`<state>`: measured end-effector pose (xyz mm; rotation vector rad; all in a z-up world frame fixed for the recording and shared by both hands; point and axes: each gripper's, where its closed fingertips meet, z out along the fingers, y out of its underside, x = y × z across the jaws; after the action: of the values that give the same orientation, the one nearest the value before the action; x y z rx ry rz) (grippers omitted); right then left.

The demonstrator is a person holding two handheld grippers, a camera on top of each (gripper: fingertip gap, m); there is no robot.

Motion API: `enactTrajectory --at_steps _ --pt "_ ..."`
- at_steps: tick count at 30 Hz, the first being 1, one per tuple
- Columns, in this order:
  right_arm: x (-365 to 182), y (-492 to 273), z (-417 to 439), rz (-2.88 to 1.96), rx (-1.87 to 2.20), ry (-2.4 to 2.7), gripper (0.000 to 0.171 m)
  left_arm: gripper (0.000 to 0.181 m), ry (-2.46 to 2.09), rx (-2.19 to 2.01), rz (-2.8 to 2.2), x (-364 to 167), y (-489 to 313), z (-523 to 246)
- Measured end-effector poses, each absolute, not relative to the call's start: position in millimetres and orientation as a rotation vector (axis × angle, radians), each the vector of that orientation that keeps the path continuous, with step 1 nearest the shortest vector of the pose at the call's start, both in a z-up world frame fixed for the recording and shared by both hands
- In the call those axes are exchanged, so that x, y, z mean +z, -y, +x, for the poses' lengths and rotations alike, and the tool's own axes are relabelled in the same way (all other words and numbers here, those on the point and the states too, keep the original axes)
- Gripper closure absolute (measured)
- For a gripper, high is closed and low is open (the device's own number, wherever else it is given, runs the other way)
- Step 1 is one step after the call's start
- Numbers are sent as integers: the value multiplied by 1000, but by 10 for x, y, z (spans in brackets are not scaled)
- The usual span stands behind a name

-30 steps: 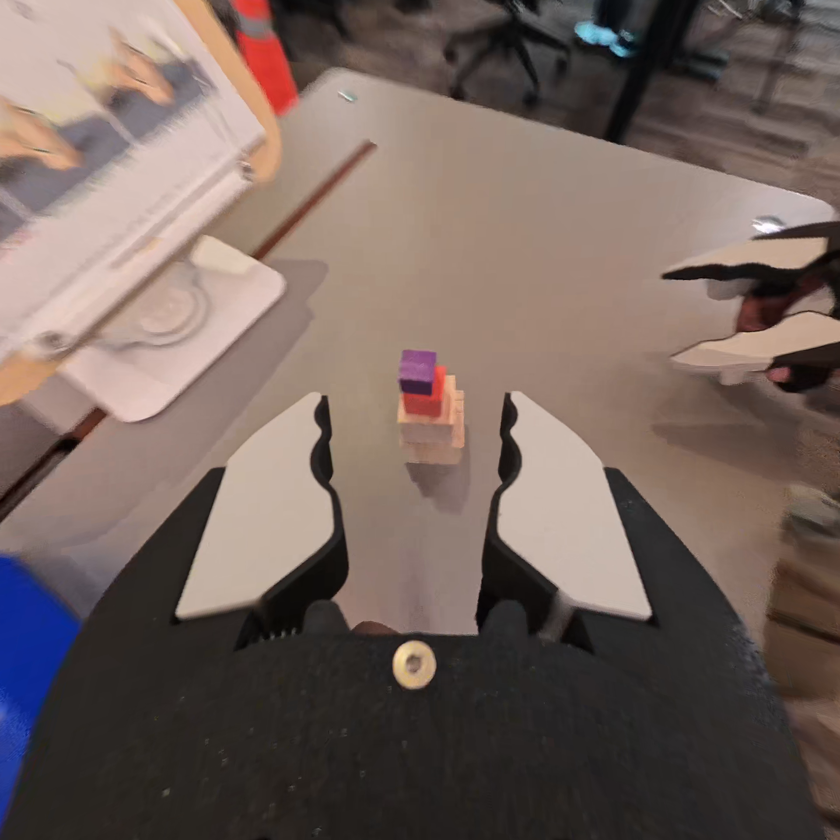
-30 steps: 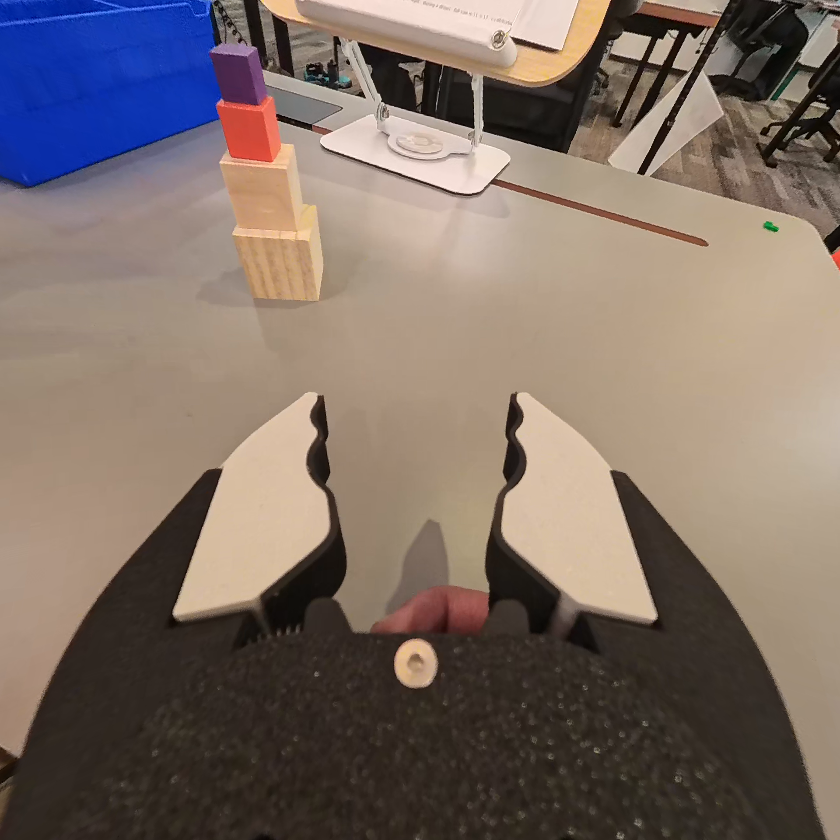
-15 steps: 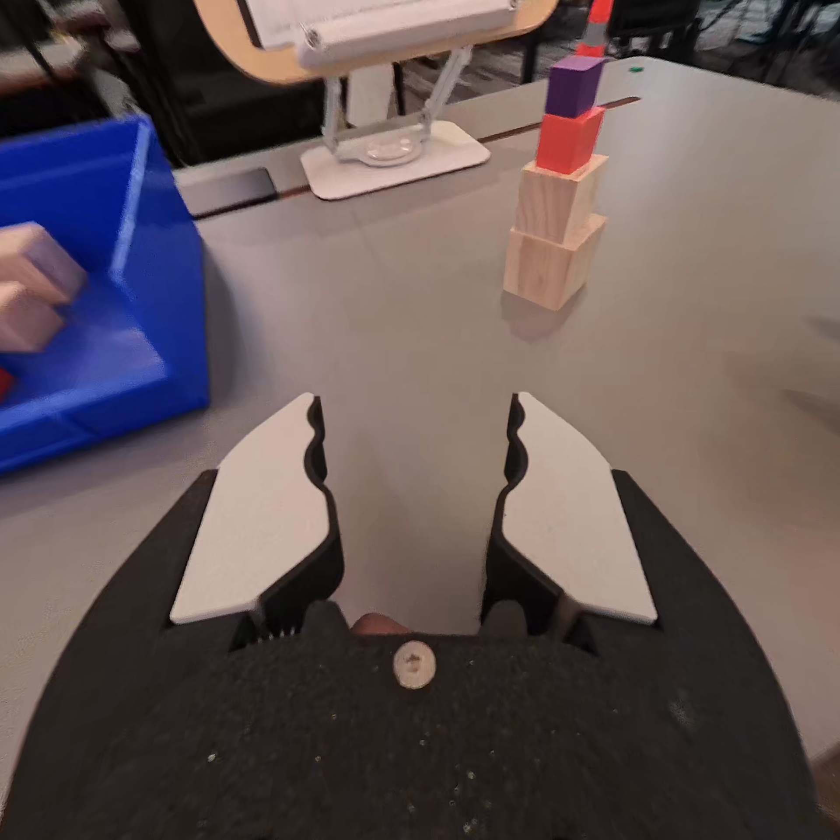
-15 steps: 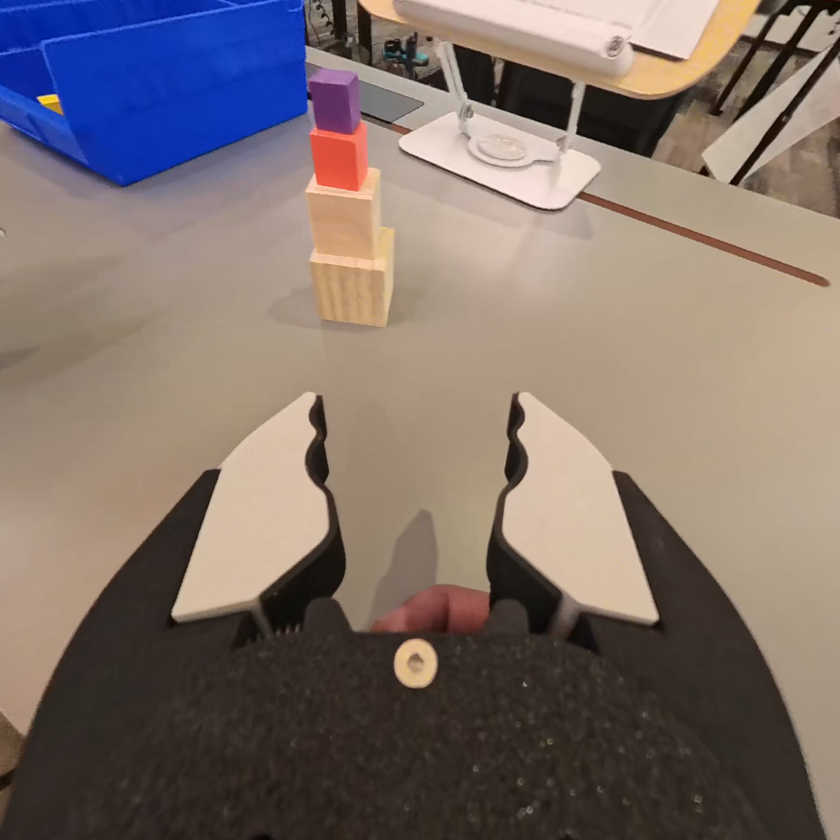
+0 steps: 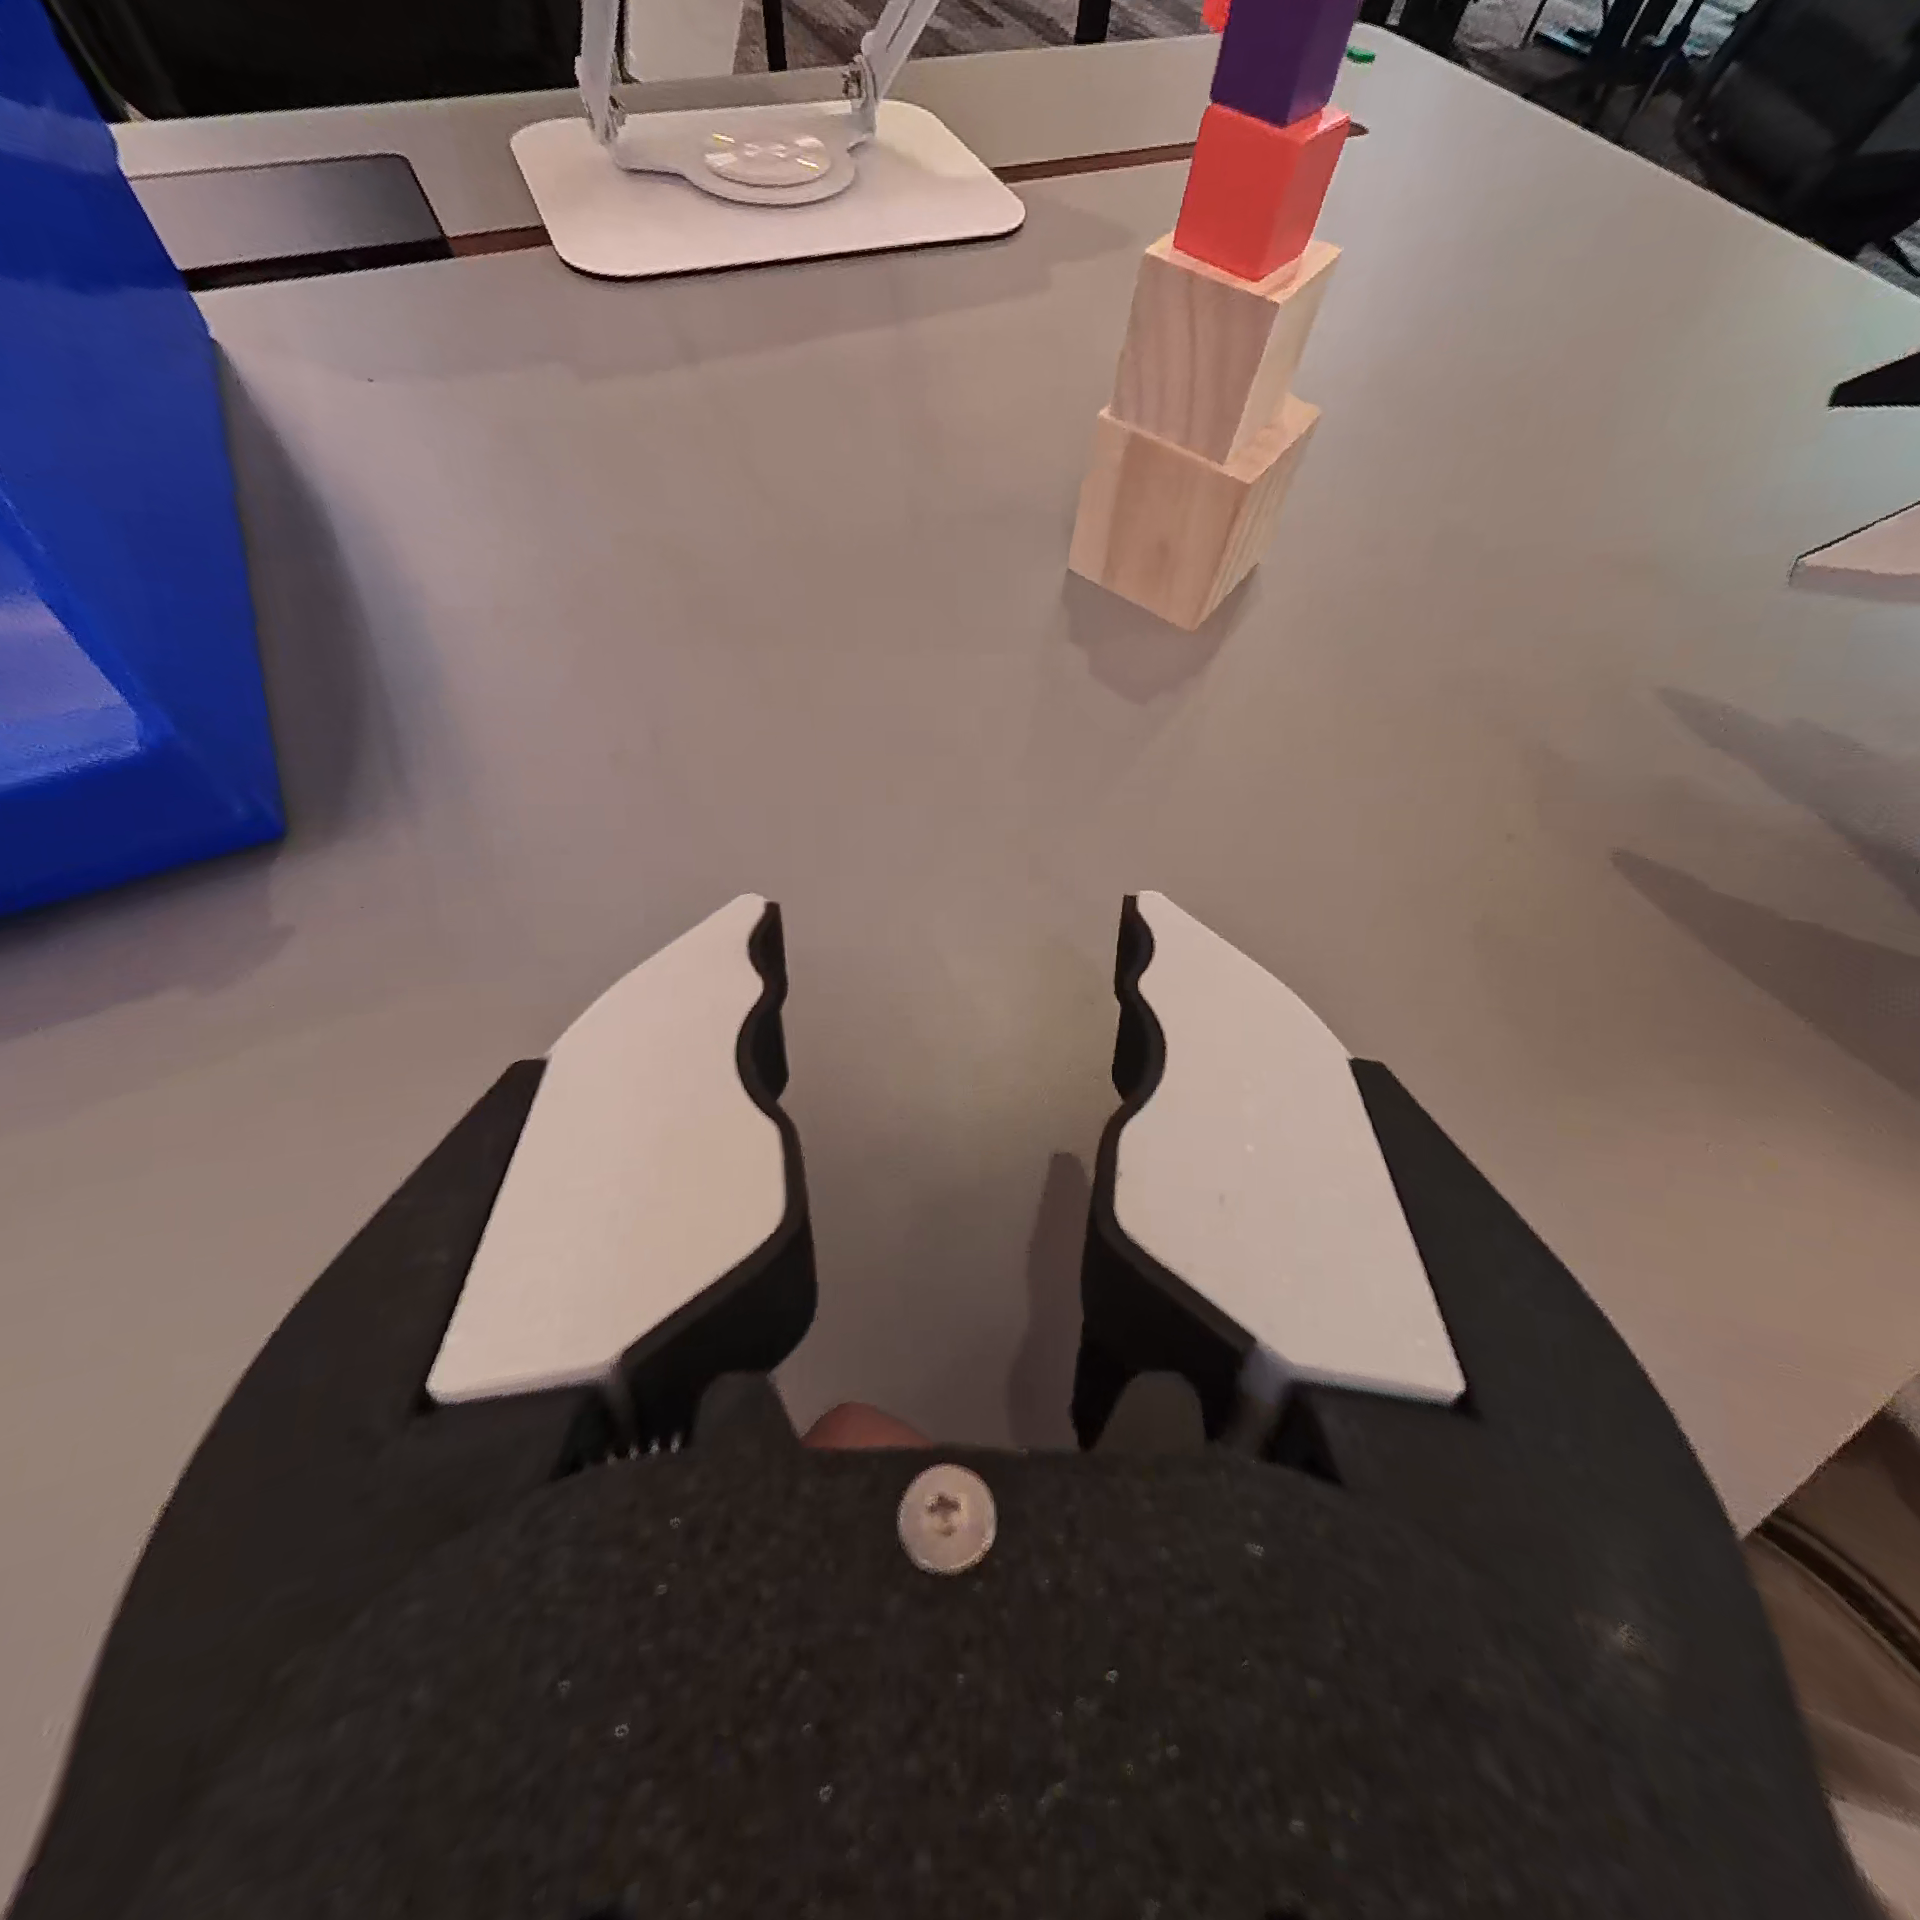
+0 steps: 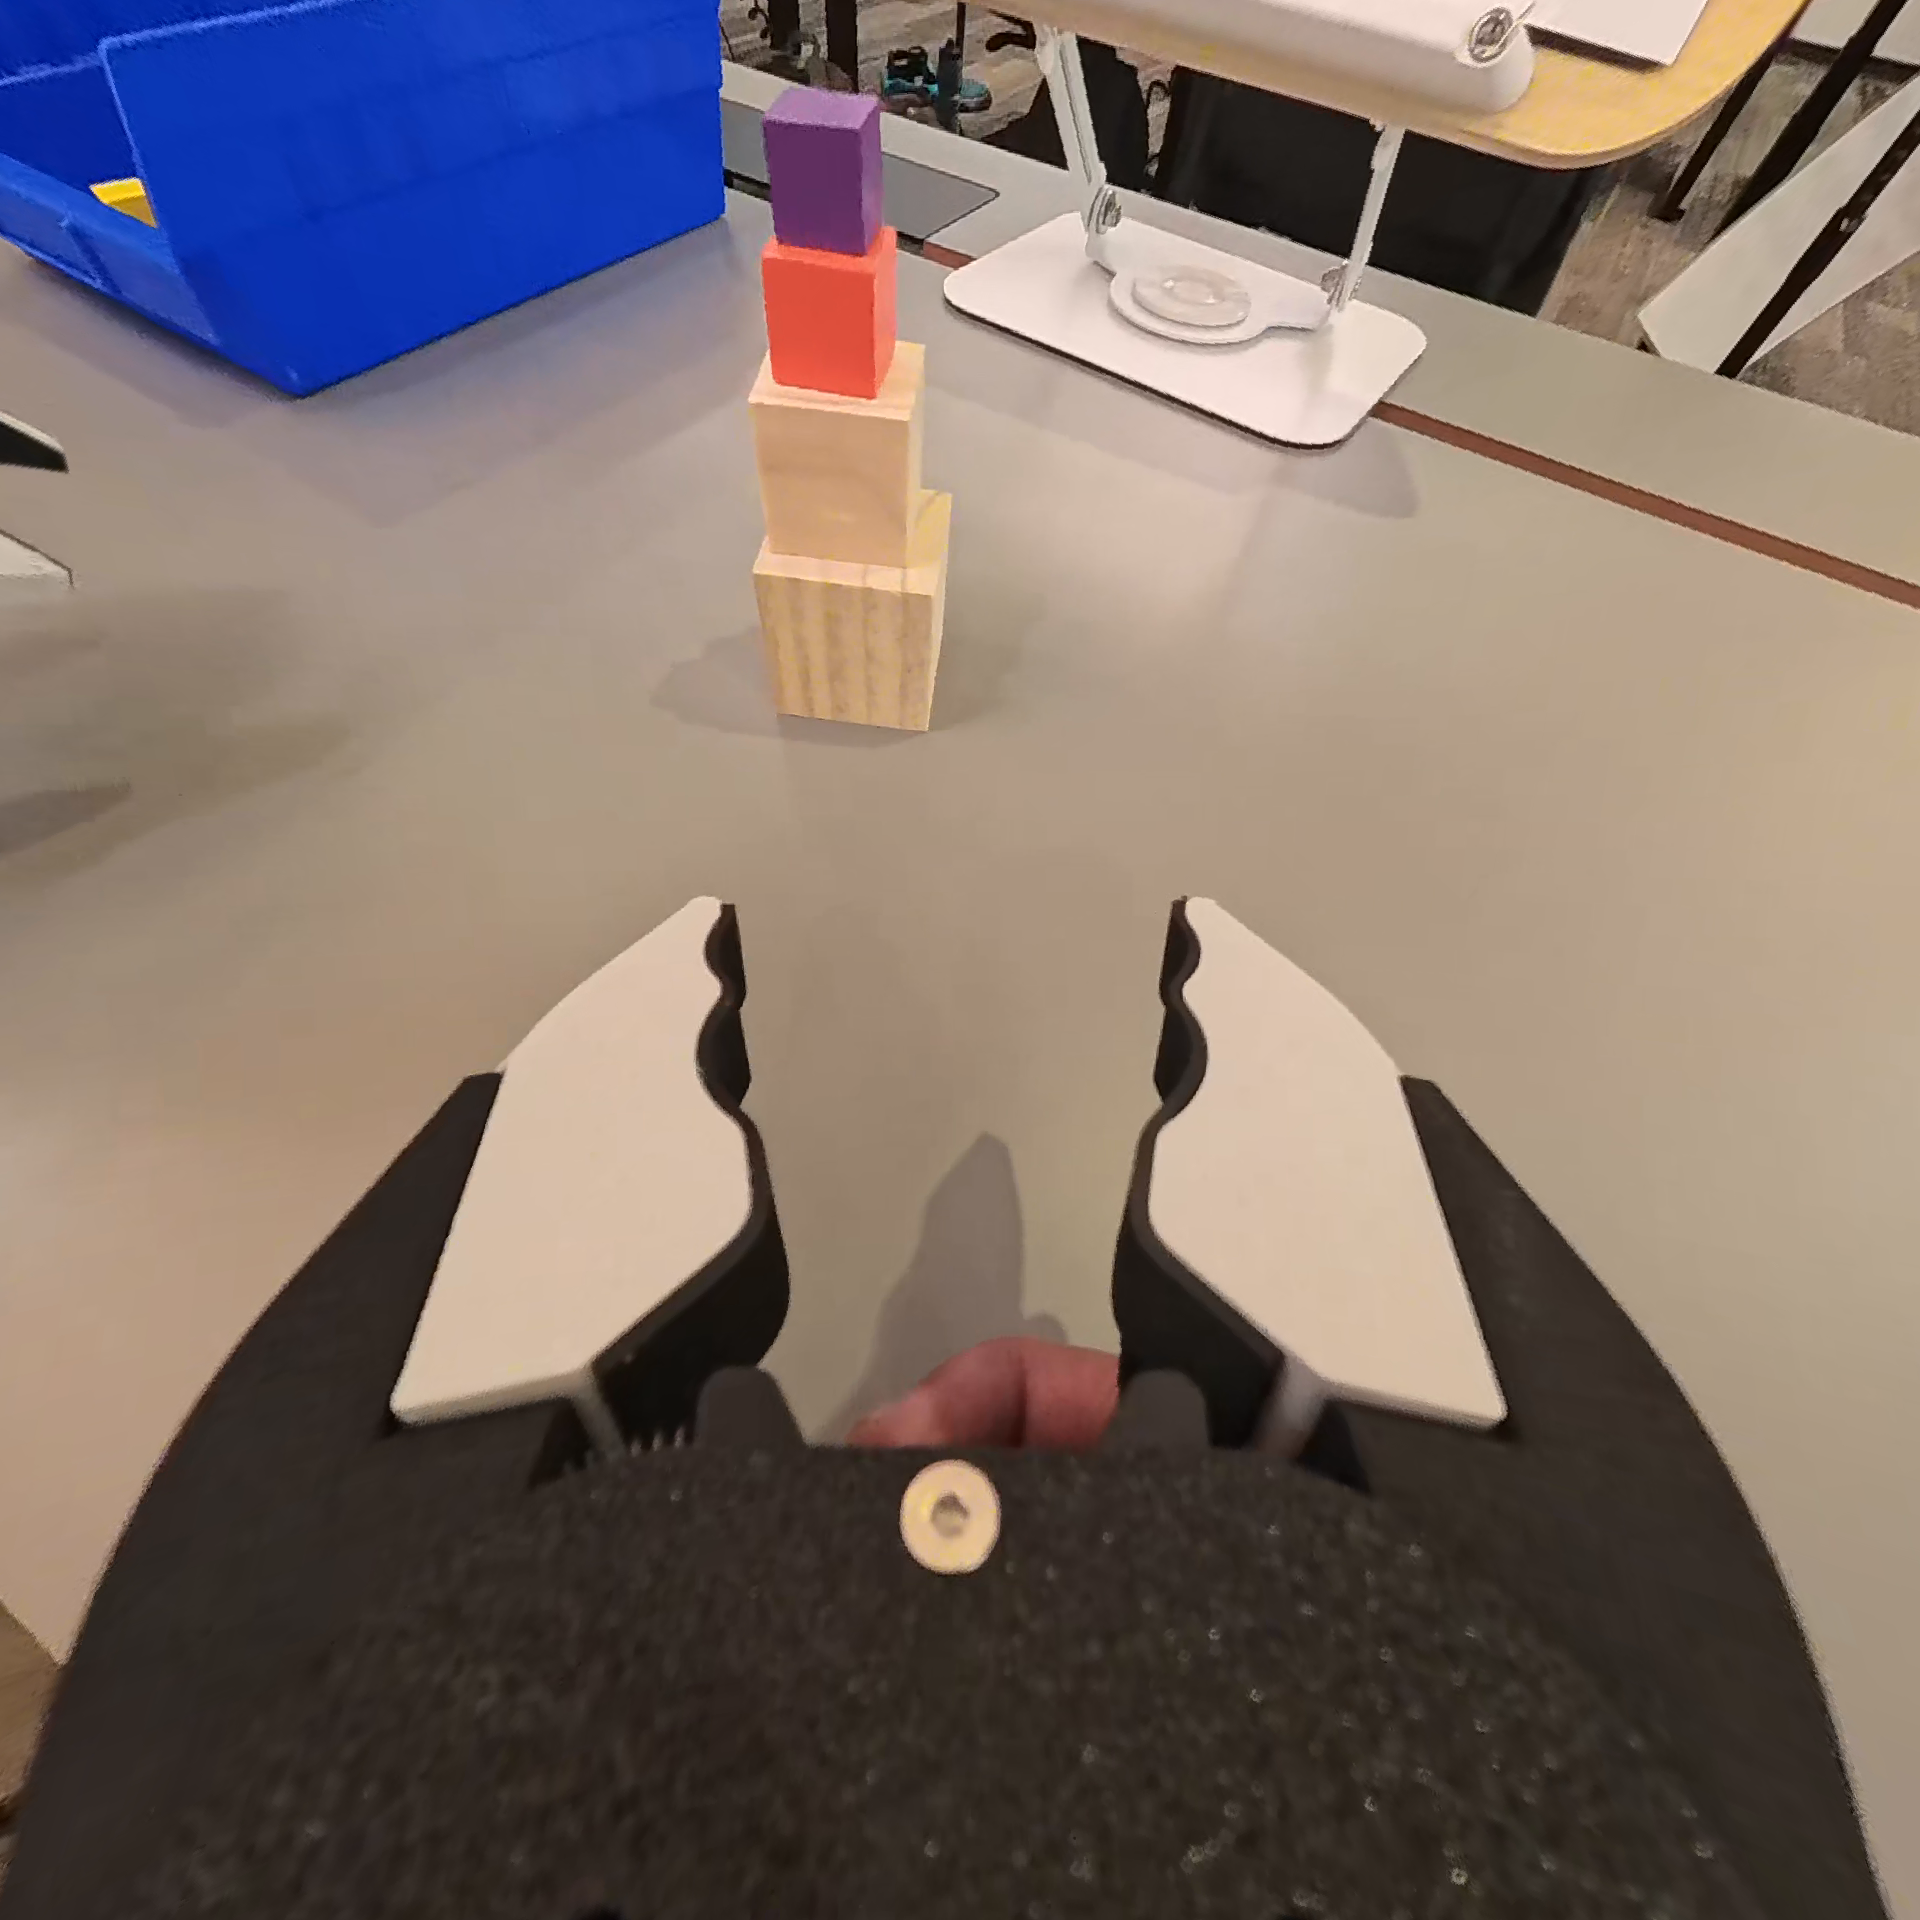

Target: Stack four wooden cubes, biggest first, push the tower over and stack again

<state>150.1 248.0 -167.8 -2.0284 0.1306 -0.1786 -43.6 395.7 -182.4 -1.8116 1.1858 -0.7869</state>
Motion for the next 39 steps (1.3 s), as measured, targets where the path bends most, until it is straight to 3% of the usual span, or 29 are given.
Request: enactTrajectory --at_steps 9,10,11,12,25,36,39 --pt "-1709 -2423 1542 -2035 -187 -129 94 131 -1224 -767 -1818 -1838 -3966 -377" --pt "-1712 -2417 1548 -2036 -187 -129 94 141 -1244 -759 -1816 -1849 -3962 -366" --pt "-1714 -2414 1551 -2037 -187 -127 94 169 -1300 -747 -1803 -1865 -3950 -354" --pt "-1713 -2411 1555 -2038 -187 -126 94 181 -1366 -705 -1789 -1882 -3977 -341" --pt "-1716 -2339 1611 -2017 -176 -138 95 181 -1744 -385 -2098 -2130 -4856 156" --pt "-1702 -2153 1859 -2011 -209 -164 96 181 -1904 -159 -2167 -2326 -4885 182" --pt "-1676 -2096 1901 -1997 -211 -185 96 181 -1972 -308 -2149 -2316 -4577 713"
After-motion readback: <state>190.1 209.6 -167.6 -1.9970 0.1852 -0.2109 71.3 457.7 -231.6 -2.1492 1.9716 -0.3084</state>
